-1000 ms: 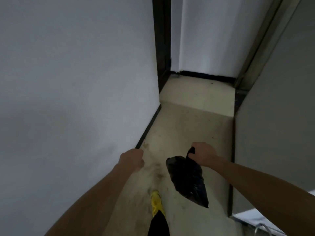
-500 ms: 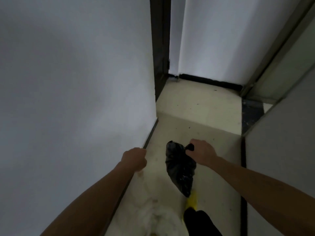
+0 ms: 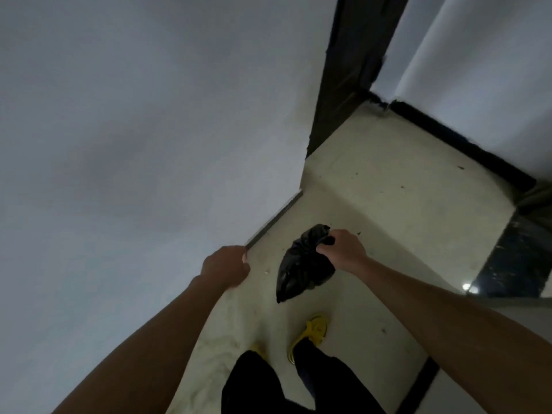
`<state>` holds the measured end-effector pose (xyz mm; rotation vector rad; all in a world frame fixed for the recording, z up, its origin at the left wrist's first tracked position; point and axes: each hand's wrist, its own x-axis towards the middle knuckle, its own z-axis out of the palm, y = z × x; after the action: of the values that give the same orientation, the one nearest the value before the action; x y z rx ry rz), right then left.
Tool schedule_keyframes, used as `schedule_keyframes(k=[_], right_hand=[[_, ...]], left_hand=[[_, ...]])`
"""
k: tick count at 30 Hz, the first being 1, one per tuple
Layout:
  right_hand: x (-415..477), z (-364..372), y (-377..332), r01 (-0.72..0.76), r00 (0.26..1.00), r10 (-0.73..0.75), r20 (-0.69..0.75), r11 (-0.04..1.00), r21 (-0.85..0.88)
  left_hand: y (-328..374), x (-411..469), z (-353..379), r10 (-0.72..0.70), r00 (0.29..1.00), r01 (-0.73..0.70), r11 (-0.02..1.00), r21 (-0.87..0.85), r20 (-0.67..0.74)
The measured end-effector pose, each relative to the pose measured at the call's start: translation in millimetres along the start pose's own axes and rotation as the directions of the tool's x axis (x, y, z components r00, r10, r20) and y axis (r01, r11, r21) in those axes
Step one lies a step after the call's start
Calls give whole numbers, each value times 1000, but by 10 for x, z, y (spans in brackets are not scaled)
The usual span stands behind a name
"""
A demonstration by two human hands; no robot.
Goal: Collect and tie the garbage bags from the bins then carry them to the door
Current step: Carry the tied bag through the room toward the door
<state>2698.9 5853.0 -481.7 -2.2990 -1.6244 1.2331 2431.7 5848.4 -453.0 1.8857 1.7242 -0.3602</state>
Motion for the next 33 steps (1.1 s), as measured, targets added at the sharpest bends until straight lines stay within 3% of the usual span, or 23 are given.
schedule_keyframes(k=[4,14,18,26,33], right_hand=[[459,-226,-47,3,997,0,73,999,-38],[1634,-257,-149,-17,1000,18,5,992,-124],[2208,14,-1,-4,1000,4,-3,993,-121],[3664,870,470,6,988,1,156,999,-46],[4407,1456,754,45,968,-41,248,999,-11]], left_hand=[[77,219,49,-115,993,116,991,-69,21],[91,1027,196,-193,981,190,975,-117,-8],[108,1389,486,-214,977,211,971,-116,-17],[113,2253,1611,-340,940,331,926,-182,-17],[122,2782,2453,-424,906,411,881,-235,-4]])
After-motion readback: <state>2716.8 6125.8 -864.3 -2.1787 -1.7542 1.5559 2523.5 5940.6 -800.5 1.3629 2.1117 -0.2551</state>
